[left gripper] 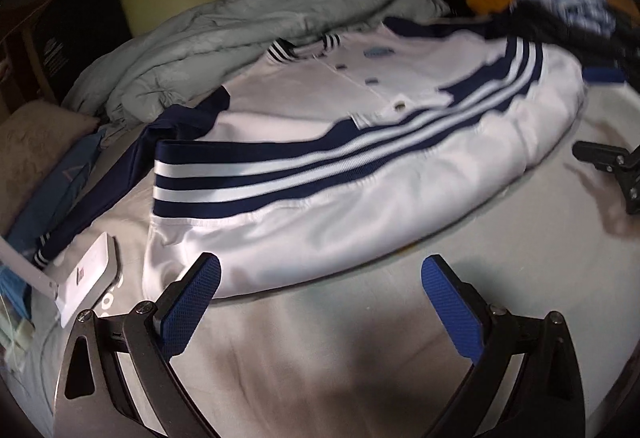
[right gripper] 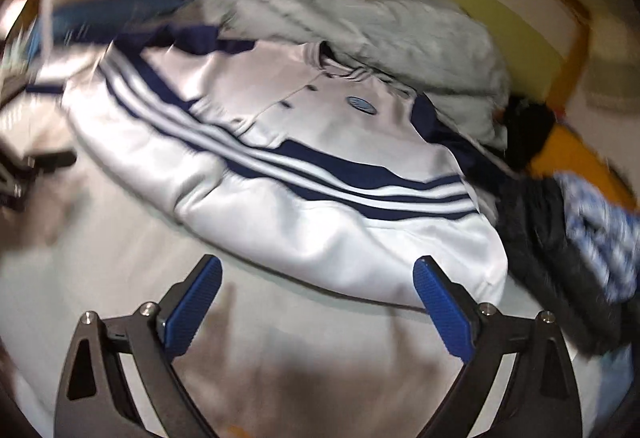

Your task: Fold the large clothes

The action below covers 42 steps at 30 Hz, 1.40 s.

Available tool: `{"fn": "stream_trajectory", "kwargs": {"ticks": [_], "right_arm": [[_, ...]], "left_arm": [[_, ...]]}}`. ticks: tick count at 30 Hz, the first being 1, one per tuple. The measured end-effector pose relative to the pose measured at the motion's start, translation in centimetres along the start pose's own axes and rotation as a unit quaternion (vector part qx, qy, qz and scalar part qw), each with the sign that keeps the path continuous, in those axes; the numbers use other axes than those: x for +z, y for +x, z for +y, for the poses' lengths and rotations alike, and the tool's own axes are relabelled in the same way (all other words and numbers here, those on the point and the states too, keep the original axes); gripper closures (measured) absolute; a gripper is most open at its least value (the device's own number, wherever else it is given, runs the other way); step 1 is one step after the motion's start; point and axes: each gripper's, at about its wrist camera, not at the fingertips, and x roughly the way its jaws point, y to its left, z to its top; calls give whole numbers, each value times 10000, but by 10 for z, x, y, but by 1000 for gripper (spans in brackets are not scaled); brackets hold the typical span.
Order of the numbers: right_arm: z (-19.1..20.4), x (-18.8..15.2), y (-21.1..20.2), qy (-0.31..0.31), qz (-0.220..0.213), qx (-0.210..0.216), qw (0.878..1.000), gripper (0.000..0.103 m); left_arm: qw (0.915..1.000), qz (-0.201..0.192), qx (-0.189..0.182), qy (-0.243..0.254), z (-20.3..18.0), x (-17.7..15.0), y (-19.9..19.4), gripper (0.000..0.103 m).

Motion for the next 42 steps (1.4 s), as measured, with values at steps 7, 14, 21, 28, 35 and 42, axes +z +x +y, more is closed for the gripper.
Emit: {"fn": "stream_trajectory", "kwargs": {"ticks": [7, 14, 21, 28, 35, 42], "right_arm": [[12, 3, 28, -253, 215, -337, 9989, 3], [-31, 2, 50, 720, 445, -820, 9930, 2], [-40, 1, 50, 670, 370, -1260, 9891, 40], [-34, -2, 31, 640, 96, -1465, 9871, 90], [-40, -4, -15, 1020, -172, -1193, 9875, 91], [-28, -29, -75, 1461, -275, -660, 9867, 91]], "left_arm": [[9988, 105, 481, -25, 4, 5, 24, 1], [9919, 376, 804, -908, 53, 4, 48, 18], [9851, 386, 894, -1416, 80, -3, 49, 67], [9805, 157, 1133, -1599, 80, -4, 19, 87], [9796, -60, 920, -1786, 84, -15, -33, 90], [9731, 73, 668, -2204, 82, -62, -84, 90]]}}
